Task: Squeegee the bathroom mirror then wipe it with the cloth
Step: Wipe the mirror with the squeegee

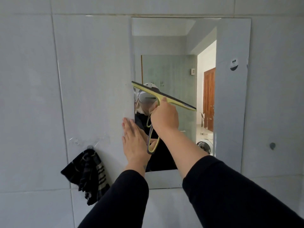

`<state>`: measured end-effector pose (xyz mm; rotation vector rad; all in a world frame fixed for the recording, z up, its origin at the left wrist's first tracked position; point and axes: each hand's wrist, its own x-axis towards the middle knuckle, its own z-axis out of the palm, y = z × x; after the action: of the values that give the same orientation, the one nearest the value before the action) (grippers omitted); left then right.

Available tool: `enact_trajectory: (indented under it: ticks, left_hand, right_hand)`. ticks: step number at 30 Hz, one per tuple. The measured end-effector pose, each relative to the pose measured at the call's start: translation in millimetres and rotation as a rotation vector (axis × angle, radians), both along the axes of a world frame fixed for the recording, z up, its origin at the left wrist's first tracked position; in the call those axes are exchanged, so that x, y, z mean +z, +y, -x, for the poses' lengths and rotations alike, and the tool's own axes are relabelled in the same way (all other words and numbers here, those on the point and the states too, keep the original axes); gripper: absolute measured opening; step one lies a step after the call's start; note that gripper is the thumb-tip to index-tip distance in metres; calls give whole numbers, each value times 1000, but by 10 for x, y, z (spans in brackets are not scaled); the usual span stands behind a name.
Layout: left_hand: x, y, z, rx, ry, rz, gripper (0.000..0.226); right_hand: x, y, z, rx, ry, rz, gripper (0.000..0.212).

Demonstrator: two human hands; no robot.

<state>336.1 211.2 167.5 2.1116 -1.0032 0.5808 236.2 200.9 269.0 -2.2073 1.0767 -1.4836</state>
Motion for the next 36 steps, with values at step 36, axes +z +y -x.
enact_trajectory:
  ticks: [36]
  left_hand:
    - [-283, 182, -72, 32, 87, -61, 122]
  right_hand:
    - [-46, -389, 142, -171, 638, 834, 59]
